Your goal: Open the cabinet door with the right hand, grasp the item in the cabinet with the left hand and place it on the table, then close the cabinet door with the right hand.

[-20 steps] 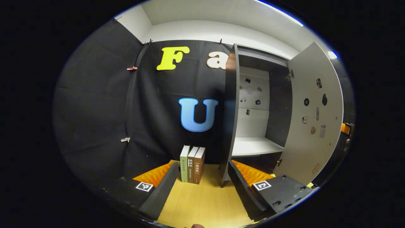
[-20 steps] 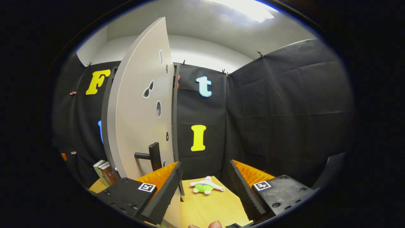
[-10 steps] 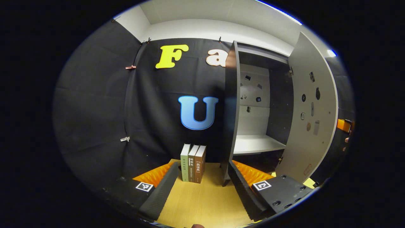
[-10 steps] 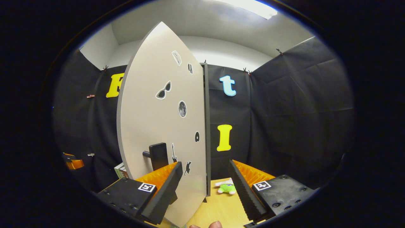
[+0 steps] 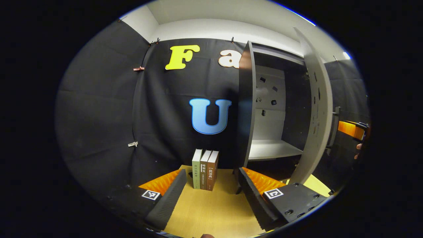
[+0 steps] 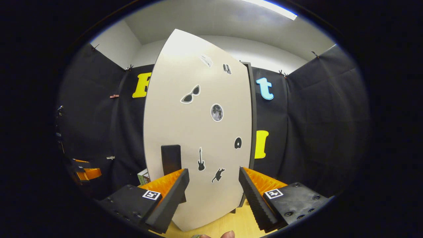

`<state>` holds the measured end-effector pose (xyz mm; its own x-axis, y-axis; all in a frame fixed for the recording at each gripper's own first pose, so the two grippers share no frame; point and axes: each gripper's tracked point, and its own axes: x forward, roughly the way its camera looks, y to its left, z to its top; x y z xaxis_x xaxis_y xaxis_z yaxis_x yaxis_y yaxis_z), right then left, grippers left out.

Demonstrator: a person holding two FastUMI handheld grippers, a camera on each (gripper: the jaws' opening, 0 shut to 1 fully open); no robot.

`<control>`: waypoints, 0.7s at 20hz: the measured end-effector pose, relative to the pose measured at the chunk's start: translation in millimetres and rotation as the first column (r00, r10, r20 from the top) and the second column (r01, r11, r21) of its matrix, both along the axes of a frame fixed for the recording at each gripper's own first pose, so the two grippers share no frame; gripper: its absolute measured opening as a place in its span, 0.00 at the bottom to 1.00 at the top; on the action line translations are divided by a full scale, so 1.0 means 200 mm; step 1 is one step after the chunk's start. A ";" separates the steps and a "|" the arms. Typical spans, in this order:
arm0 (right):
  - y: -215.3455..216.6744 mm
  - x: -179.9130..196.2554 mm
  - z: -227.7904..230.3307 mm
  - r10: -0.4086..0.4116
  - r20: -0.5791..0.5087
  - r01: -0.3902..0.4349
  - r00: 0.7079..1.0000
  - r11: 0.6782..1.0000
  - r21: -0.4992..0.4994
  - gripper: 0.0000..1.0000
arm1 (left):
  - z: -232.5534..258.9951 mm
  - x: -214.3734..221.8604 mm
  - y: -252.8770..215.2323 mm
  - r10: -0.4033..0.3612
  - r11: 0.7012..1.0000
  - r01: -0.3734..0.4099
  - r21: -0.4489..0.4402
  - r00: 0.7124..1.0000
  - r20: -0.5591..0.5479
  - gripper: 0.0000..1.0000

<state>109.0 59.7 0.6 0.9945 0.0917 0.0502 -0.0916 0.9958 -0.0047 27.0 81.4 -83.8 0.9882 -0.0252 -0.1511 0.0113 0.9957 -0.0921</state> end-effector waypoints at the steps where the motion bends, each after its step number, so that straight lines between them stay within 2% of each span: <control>1: 0.01 0.00 0.00 0.007 0.000 -0.007 1.000 1.000 -0.004 0.98 | 0.00 0.00 0.00 -0.002 1.000 0.002 0.000 1.000 0.001 0.98; 14: -0.03 -0.02 -0.05 0.020 -0.011 -0.020 1.000 1.000 0.003 0.98 | 0.03 -0.02 -0.09 -0.016 1.000 0.016 0.016 1.000 0.003 0.98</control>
<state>104.8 54.2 -9.6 0.9930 0.1113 0.0391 -0.1114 0.9938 -0.0003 22.4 63.1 -77.4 0.9881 -0.0385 -0.1486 0.0275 0.9967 -0.0759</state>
